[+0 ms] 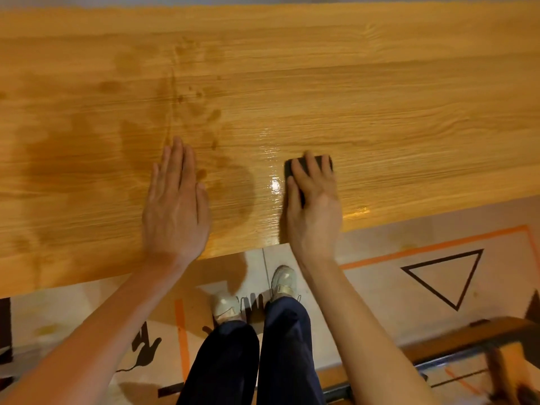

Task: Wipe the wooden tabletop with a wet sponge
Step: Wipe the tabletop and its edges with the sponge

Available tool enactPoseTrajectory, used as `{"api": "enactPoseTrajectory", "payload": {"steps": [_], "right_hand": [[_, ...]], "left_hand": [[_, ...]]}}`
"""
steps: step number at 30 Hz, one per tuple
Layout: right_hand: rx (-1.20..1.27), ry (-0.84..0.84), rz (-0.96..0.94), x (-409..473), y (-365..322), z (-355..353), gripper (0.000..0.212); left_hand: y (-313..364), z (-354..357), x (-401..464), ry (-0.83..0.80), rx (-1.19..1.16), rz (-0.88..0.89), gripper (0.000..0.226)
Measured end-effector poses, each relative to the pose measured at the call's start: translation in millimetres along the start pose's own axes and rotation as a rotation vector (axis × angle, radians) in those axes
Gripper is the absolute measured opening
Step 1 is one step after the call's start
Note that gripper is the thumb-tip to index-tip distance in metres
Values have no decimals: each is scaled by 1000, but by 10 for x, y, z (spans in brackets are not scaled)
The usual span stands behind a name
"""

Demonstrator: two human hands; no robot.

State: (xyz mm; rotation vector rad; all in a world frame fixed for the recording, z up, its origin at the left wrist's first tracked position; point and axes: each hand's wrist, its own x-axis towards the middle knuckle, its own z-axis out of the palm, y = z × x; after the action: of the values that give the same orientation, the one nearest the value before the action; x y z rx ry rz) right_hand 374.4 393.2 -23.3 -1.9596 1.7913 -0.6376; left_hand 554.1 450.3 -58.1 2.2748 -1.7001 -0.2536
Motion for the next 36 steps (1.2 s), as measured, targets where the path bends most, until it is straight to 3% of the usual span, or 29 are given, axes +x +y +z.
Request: {"api": "enactPoseTrajectory", "payload": {"steps": [3,6,8,11,14,16,20,24,26,28,31,33,36], "right_hand": [[51,-144,-235,-296,-291,255,31],[1,-283,-469,-163,-49,42,30],[-32,-287,-430,-7,340,-242,30],[-38,-92,-87,113,893,-696,32],[-51,99,211,60,862,-670,33],[-75,76,140,-31,545,-437,34],[-75,-163,-212,-380,-57,66,37],[-78,-325,-486,-234,295,-180,37],[-109,-298,-389,-41,727,-497,36],[-120,-165,-183,118,1095,-812,36],[-191,-12,40,138,1175,-889,39],[-215,-17,17,34,930,-709,40],[-174,-139,-244,-248,497,-346,39]], "left_hand": [[-7,9,-13,15,-5,0,57],[-9,10,-13,7,-4,7,57],[-13,14,-2,6,-4,12,58],[-7,13,-8,19,5,8,59],[0,12,-11,27,8,8,59],[-2,7,-8,26,8,8,58],[-9,18,-7,42,16,3,56],[-9,22,0,49,9,-14,55],[-17,25,9,45,0,-13,57],[-25,27,7,48,-5,-24,57],[-35,32,12,55,1,-19,58],[-31,33,9,55,0,-19,58],[-29,19,0,58,9,-16,58]]}}
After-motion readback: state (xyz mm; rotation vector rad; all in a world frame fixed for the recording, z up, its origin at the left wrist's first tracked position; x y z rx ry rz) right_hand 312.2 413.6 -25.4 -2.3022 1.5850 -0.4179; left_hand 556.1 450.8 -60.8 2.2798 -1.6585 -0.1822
